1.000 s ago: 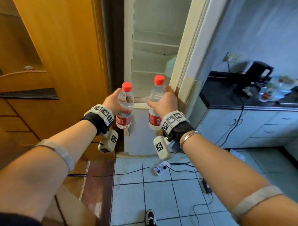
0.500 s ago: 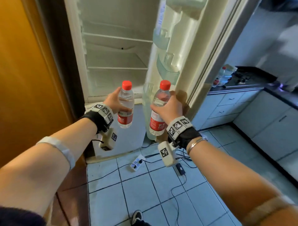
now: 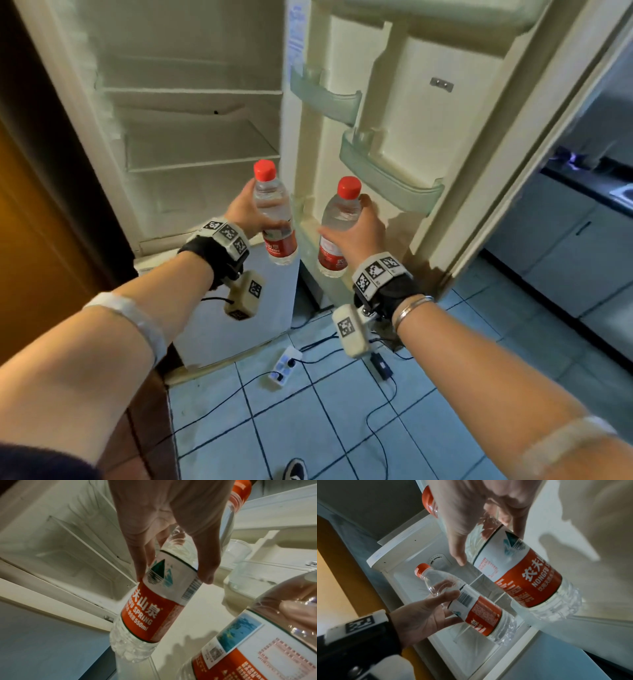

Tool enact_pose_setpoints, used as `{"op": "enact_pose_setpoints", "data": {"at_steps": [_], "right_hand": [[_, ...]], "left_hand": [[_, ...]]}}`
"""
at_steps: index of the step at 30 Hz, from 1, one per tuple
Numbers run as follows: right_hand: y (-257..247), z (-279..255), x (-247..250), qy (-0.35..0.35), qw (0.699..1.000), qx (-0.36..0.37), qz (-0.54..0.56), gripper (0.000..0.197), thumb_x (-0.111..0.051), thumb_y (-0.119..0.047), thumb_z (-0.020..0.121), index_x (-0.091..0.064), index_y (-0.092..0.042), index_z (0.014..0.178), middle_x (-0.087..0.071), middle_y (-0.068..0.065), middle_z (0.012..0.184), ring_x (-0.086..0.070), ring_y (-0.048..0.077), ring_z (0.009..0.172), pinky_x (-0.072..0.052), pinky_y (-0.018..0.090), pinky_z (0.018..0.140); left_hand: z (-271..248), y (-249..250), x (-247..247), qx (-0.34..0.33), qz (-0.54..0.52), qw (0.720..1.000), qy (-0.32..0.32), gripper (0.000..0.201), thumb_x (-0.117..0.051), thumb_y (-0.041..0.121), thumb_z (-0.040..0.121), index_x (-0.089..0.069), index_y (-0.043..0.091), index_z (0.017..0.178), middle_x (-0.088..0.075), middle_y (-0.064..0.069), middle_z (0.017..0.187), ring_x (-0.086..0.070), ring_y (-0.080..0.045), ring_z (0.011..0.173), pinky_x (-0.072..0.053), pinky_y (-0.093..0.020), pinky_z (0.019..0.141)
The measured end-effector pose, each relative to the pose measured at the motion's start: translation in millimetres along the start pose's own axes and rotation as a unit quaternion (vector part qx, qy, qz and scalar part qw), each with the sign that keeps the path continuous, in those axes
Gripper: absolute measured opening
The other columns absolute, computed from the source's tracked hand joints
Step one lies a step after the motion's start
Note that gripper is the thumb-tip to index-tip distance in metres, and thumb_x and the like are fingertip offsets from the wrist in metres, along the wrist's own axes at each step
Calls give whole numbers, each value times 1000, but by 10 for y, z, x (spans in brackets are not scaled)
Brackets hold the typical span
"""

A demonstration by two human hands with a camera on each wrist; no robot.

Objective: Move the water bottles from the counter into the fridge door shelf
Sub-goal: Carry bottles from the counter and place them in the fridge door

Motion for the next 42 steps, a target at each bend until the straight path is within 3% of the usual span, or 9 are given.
{"op": "enact_pose_setpoints", "data": {"at_steps": [3, 9, 13, 17, 19, 22, 27, 32, 42], "right_hand": [[150, 380, -100, 15, 1000, -6, 14, 50, -83, -20, 63, -51, -21, 102, -59, -6, 91, -62, 18, 88, -48, 29, 81], [456, 1042, -254, 19, 999, -26, 13, 54, -84, -17, 60, -49, -24, 100, -60, -4, 95, -60, 19, 92, -49, 37, 92], [658, 1369, -322, 23, 995, -78, -57, 59, -84, -37, 56, -54, -18, 104, -65, 3, 105, -61, 23, 97, -48, 37, 92], [804, 1587, -415, 15, 991, -119, -61, 57, -82, -35, 60, -53, -19, 105, -64, 3, 108, -60, 24, 102, -48, 42, 94], [864, 1679, -489, 18, 990, -128, -58, 58, -83, -34, 60, -53, -17, 107, -64, 4, 109, -61, 24, 102, -48, 41, 94], [947, 1790, -583, 26, 988, -143, -59, 59, -84, -32, 60, -54, -14, 108, -64, 6, 110, -61, 23, 103, -48, 39, 94], [1048, 1951, -663, 26, 986, -157, -58, 56, -84, -25, 63, -53, -10, 106, -64, 9, 110, -61, 26, 101, -49, 36, 93], [1160, 1997, -680, 40, 983, -166, -59, 58, -82, -25, 65, -50, -9, 110, -63, 10, 112, -60, 26, 103, -44, 28, 86], [1252, 2056, -637, 24, 982, -176, -61, 88, -82, -27, 66, -32, -12, 137, -54, 10, 131, -53, 29, 121, -41, 37, 103]], "left_hand": [[417, -7, -121, -5, -24, 1000, 5, 75, -79, -2, 62, -40, 8, 125, -54, 9, 92, -56, -12, 89, -46, -7, 65], [1152, -137, -400, 10, -66, 998, 17, 70, -79, -1, 63, -41, 9, 120, -52, 12, 91, -55, -11, 90, -46, -15, 69], [1476, -269, -597, 15, -86, 996, 27, 66, -76, -3, 66, -41, 7, 121, -52, 8, 91, -54, -3, 82, -45, -10, 59], [1798, -442, -676, 36, -131, 990, 42, 72, -81, 7, 60, -43, 6, 121, -55, -16, 119, -59, -26, 105, -52, -29, 76], [1921, -532, -706, 57, -147, 986, 47, 74, -81, 8, 60, -42, 7, 122, -54, -17, 125, -57, -28, 111, -53, -35, 82], [2034, -702, -799, 89, -161, 982, 39, 77, -81, 5, 61, -40, 7, 126, -52, -16, 128, -56, -29, 114, -54, -32, 76], [2135, -939, -910, 153, -187, 969, 45, 74, -82, 13, 62, -41, 14, 124, -50, -9, 131, -56, -29, 113, -54, -52, 84], [2161, -977, -978, 127, -133, 983, -1, 82, -85, 25, 56, -43, 10, 124, -53, -10, 128, -55, -27, 116, -50, -48, 93], [2139, -977, -1055, 104, 7, 992, -71, 59, -80, 25, 66, -55, 10, 117, -64, -8, 117, -60, -22, 110, -44, -29, 93]]}}
Point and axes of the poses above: each hand's wrist, its own z-axis towards the middle knuckle, its own x-axis out of the back of the hand, y = z × x, the point moved 1 cm from there along z, towards the middle knuckle
